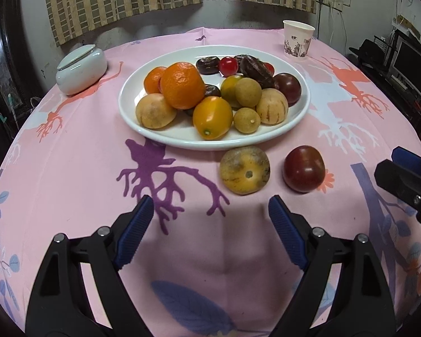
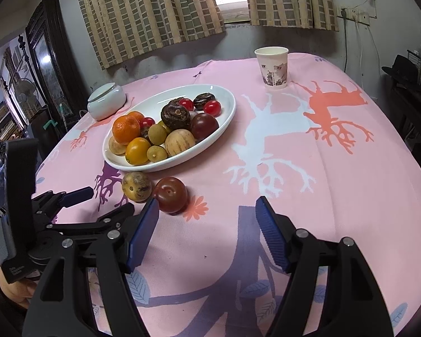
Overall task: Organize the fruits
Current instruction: 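Grasp a yellow-brown round fruit from the cloth with the left tool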
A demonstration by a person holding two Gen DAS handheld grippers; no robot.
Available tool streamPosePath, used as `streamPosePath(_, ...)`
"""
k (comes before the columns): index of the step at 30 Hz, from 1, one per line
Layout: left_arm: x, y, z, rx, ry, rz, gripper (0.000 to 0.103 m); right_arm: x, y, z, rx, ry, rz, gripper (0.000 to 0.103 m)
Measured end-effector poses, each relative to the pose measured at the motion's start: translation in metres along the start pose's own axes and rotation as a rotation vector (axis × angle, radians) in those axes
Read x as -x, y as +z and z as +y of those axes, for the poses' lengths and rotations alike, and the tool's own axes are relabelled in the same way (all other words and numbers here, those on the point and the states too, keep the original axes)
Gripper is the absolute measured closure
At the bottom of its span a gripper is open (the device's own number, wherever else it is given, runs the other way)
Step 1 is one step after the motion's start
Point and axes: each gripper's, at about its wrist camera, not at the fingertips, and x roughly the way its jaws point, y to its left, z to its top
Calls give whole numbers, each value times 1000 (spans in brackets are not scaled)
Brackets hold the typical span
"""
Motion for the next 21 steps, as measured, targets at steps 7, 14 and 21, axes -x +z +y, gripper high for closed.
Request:
streamPosePath(7,-17,10,-5,4,9,20,18,-2,0,0,-4,7,9,31)
streamPosePath(14,-32,20,-12,14,1,36,30,-5,-2,1,-2,5,22,31)
streamPosePath(21,-24,18,-25,-52,-30,39,61,-9,-4,3,12,-5,41,31)
